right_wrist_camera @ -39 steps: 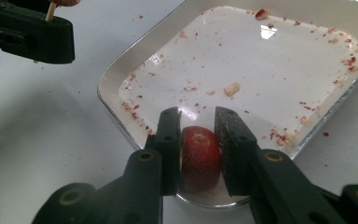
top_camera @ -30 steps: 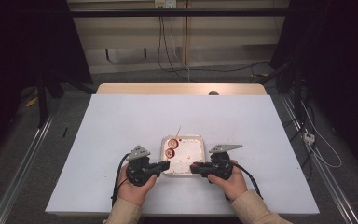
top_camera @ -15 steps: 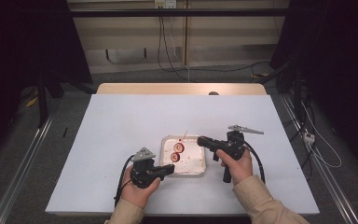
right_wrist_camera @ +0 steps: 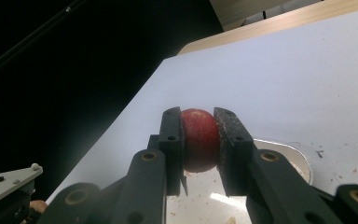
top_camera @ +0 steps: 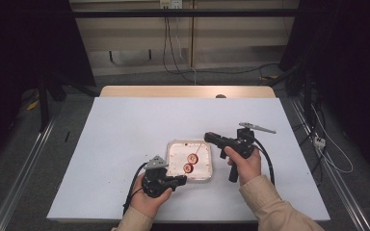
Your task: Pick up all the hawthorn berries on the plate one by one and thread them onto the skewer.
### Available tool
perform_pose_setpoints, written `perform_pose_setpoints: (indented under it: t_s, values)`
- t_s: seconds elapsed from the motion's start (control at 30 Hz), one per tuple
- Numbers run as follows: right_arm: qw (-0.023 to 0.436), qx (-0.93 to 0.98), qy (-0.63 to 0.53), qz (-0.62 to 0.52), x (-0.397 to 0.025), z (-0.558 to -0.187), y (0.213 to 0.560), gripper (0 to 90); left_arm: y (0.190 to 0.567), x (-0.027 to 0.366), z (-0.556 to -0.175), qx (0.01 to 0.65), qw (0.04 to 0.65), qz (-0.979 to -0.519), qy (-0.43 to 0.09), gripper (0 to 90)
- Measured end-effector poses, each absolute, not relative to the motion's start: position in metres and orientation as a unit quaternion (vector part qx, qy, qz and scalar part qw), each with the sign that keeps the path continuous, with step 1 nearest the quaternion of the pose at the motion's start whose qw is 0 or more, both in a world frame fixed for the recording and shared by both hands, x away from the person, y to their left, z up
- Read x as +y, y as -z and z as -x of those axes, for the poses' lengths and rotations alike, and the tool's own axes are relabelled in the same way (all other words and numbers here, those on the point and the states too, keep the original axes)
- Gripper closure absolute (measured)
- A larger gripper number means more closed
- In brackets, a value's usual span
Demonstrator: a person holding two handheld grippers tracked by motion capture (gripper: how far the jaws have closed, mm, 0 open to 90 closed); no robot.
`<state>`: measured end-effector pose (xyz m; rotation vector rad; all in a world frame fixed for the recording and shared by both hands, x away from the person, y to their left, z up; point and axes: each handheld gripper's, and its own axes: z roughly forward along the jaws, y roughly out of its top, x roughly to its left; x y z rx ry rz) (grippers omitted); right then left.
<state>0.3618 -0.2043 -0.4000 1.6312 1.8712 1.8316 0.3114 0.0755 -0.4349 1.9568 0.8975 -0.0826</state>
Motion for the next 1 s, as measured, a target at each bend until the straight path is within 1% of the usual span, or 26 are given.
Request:
perform_pose_setpoints:
  t_s: [0.73,1.0]
  values:
    - [0.018,0.614,-0.594,-0.519,-0.197,-0.362,0.399,74.2,0.436,0.072,-0.311,0.360,0.474,-0.803,0.036,89.3]
    - [0.008,0.615,-0.597,-0.515,-0.192,-0.360,0.400,74.2,0.434,0.074,-0.310,0.363,0.489,-0.793,0.021,89.3]
